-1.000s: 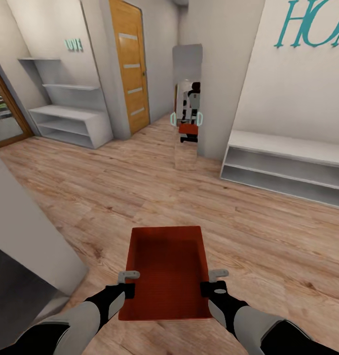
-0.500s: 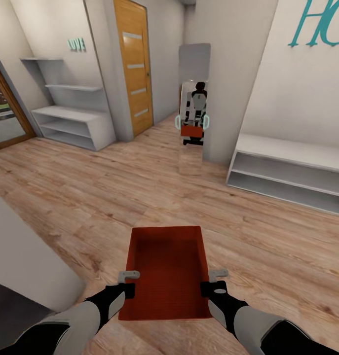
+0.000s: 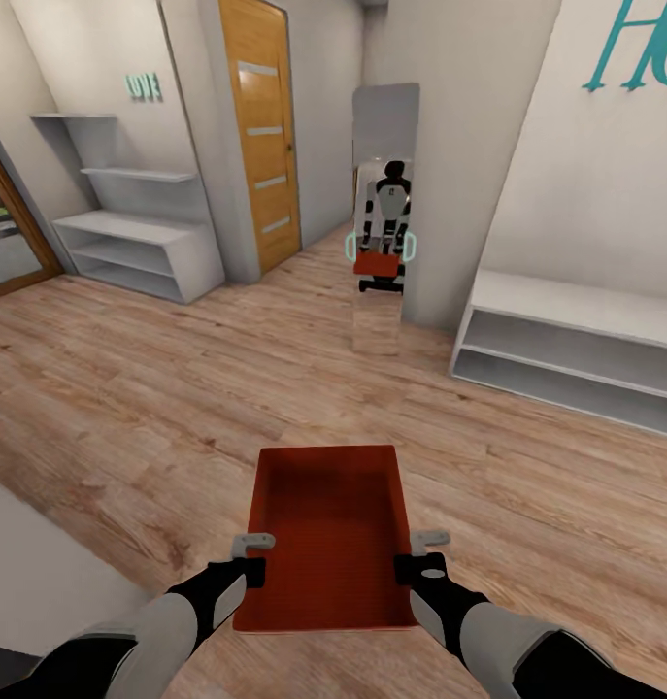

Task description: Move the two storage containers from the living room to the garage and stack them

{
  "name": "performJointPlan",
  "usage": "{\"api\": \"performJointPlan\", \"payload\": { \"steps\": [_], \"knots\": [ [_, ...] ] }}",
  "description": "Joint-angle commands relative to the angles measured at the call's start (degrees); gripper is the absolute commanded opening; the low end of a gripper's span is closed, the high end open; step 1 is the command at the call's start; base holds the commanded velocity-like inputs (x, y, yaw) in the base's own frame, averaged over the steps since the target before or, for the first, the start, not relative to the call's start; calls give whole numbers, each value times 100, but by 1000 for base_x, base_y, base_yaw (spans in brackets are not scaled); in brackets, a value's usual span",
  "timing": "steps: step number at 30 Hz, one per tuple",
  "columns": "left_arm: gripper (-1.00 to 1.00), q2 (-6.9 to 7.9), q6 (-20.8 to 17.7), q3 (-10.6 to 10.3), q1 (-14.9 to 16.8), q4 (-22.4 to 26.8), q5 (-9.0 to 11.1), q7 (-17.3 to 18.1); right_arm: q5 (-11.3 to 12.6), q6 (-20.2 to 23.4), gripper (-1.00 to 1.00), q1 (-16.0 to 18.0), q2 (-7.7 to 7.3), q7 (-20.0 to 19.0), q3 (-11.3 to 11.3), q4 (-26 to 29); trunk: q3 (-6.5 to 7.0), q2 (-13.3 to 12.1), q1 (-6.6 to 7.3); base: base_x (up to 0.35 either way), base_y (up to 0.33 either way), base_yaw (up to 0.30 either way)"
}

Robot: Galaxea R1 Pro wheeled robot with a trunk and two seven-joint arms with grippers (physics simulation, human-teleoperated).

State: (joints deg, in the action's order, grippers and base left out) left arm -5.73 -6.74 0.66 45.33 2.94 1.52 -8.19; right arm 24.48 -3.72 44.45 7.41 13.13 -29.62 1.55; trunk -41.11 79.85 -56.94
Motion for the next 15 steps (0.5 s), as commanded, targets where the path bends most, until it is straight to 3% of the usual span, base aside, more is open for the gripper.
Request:
{"api": "performJointPlan", "payload": {
  "steps": [1, 11, 15],
  "knots": [
    [-100, 142, 76, -118, 2, 31, -55, -51, 127, -23, -100, 2, 1, 14, 12, -103, -4, 2, -3, 323, 0, 0],
    [-100, 141, 76, -118, 2, 31, -55, -51, 127, -18, -100, 2, -2, 14, 13, -102, -4, 2, -3, 323, 0, 0],
    [-100, 143, 76, -118, 2, 31, -55, -51, 127, -15, -100, 2, -2, 14, 15, -103, -4, 2, -3, 323, 0, 168]
  ]
}}
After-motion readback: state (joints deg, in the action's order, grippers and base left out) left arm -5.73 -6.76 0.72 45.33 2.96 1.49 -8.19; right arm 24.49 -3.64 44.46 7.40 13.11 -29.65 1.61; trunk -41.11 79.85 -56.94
